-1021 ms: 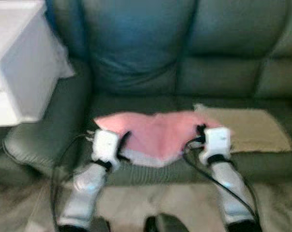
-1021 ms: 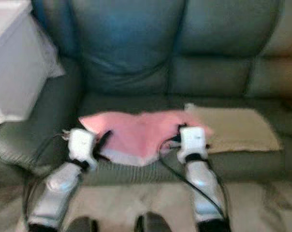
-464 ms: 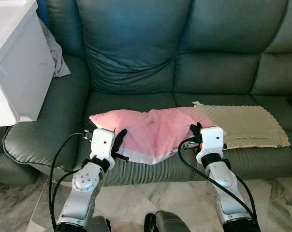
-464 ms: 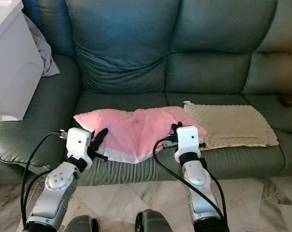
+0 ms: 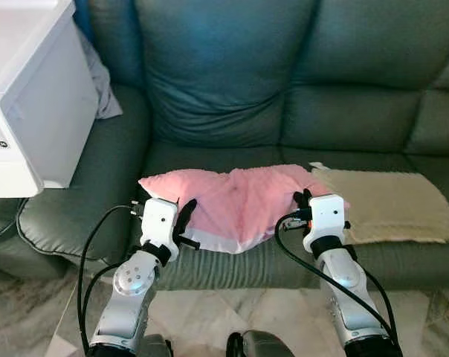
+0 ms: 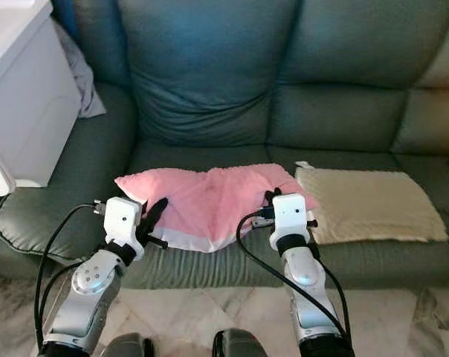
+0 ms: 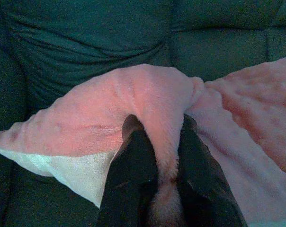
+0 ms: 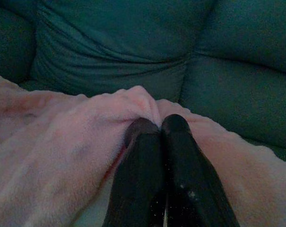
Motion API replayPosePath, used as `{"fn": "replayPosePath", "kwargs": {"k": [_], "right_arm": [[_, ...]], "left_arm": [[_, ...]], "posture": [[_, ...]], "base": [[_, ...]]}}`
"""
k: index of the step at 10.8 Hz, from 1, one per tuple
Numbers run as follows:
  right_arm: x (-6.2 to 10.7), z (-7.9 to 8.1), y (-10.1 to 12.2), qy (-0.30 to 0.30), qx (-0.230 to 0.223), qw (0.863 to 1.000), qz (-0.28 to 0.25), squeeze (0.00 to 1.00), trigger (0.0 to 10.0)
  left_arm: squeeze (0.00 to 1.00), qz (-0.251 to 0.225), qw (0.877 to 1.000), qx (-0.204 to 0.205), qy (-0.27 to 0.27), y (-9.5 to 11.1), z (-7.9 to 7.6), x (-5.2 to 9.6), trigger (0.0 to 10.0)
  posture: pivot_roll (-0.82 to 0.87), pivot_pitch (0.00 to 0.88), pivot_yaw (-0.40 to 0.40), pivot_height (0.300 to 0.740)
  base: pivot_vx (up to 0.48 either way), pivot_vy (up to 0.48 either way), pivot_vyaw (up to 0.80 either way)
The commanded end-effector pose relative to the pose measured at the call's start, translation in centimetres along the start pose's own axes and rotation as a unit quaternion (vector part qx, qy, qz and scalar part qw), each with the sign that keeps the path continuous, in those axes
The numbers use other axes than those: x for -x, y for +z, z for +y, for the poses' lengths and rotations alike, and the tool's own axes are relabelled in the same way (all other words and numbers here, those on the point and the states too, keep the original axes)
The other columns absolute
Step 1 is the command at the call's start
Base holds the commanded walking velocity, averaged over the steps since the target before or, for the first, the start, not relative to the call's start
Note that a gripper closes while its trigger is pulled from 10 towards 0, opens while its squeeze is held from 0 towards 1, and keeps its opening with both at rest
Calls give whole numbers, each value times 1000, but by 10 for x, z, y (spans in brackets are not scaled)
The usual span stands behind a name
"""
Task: Move the pillow to the sofa
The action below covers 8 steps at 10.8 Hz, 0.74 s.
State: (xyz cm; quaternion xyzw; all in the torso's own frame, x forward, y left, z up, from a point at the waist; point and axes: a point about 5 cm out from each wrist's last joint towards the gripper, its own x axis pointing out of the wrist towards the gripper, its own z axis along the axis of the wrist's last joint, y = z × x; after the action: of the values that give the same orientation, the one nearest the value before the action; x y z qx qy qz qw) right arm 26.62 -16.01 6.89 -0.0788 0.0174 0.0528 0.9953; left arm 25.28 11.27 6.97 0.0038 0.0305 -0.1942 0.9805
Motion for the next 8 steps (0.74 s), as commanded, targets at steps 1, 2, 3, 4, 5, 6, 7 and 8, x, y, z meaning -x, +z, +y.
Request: {"fn": "replayPosePath", "kwargs": {"k": [1, 2, 3, 4, 5, 6, 7, 8], "right_arm": [[0, -3, 2, -1, 3, 1000, -5, 0, 10000], [0, -3, 2, 0, 4, 1000, -5, 0, 10000], [0, -2, 2, 0, 4, 1000, -4, 0, 10000], [1, -2, 1, 0, 5, 1000, -4, 0, 10000], [1, -2, 1, 2, 6, 1000, -3, 0, 10000], [1, -1, 1, 4, 6, 1000, -3, 0, 10000], [1, 0, 2, 6, 5, 1000, -3, 0, 10000], [2, 3, 1, 8, 3, 1000, -3, 0, 10000]], "left_arm": [[0, -9, 1000, -1, -6, 3, -3, -1, 10000], [0, -6, 1000, 2, -1, 2, -2, -1, 10000], [0, -6, 1000, 1, -2, 2, -2, -1, 10000], [0, -5, 1000, -1, -2, 2, -1, -1, 10000], [0, -6, 1000, -1, -2, 2, -1, 0, 10000], [0, -7, 1000, -3, 3, 2, 0, 0, 10000], [0, -7, 1000, -13, 11, 3, 1, 1, 10000], [0, -6, 1000, -10, 12, 1, 2, 4, 10000]], "posture": [[-37, 111, -89, 740], [-39, 114, -89, 740], [-38, 115, -90, 740], [-38, 116, -93, 740], [-35, 117, -96, 740], [-33, 120, -97, 740], [-31, 122, -97, 740], [-30, 127, -96, 740]], "base": [[247, 0, 0], [0, 0, 0], [0, 0, 0], [0, 0, 0], [0, 0, 0], [0, 0, 0], [0, 0, 0], [0, 0, 0]]}}
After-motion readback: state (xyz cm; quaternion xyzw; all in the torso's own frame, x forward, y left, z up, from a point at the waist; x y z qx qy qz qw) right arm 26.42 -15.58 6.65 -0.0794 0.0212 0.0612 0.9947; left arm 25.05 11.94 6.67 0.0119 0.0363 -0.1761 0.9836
